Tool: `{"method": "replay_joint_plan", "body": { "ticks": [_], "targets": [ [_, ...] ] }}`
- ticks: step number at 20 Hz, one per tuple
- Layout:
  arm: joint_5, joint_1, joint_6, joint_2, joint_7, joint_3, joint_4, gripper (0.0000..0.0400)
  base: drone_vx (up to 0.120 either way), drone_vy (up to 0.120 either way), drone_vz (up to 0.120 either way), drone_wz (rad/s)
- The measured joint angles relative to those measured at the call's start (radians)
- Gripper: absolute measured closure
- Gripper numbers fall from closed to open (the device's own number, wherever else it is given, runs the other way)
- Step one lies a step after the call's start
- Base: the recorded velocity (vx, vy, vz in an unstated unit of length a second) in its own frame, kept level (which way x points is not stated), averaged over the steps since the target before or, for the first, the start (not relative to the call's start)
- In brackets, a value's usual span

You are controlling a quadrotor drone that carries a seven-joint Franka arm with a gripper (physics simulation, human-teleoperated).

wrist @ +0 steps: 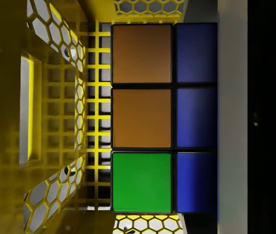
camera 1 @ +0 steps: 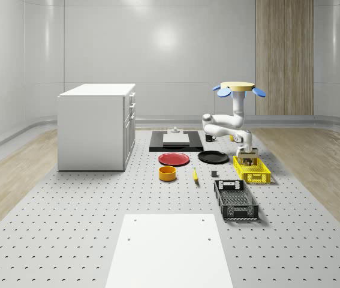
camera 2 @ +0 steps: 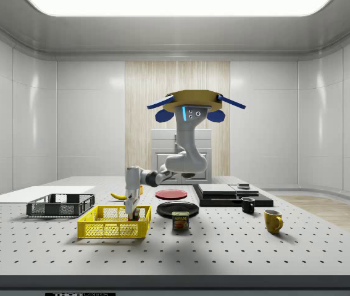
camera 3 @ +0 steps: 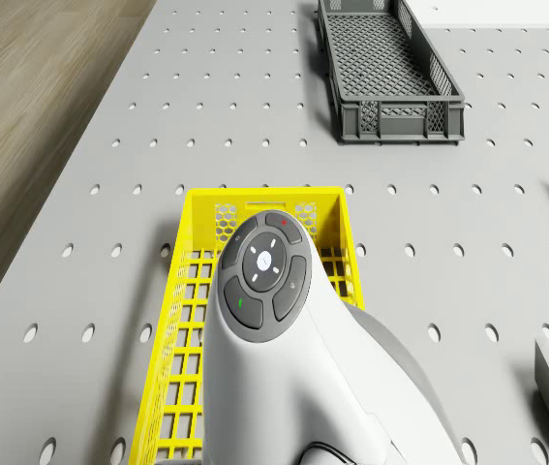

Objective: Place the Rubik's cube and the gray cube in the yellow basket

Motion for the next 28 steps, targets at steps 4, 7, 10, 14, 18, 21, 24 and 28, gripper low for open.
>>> {"method": "replay_joint_plan", "body": {
  "ticks": [4, 7, 10, 14, 18, 21, 24, 28],
  "targets": [
    [-0.049, -0.011, 0.02, 0.003, 0.0, -0.052, 0.019, 0.0075, 0.0, 0.0, 0.0, 0.0],
    [-0.073, -0.016, 0.029, 0.007, -0.001, -0.077, 0.029, 0.0035, 0.0, 0.0, 0.0, 0.0],
    [-0.074, -0.014, 0.025, 0.01, -0.002, -0.077, 0.028, 0.0017, 0.0, 0.0, 0.0, 0.0],
    [-0.042, -0.004, 0.006, 0.012, -0.003, -0.041, 0.013, 0.0006, 0.0, 0.0, 0.0, 0.0],
    [0.008, 0.008, -0.018, 0.013, -0.003, 0.013, -0.005, 0.0002, 0.0, 0.0, 0.06, 0.0],
    [0.039, 0.013, -0.031, 0.013, -0.003, 0.046, -0.015, 0.0001, 0.0, 0.0, 0.12, 0.0],
    [0.059, 0.015, -0.038, 0.012, -0.002, 0.067, -0.02, 0.0001, 0.0, 0.0, 0.12, 0.0],
    [0.073, 0.017, -0.042, 0.011, -0.002, 0.081, -0.024, 0.0, 0.0, -0.1, 0.12, 0.0]
  ]
}}
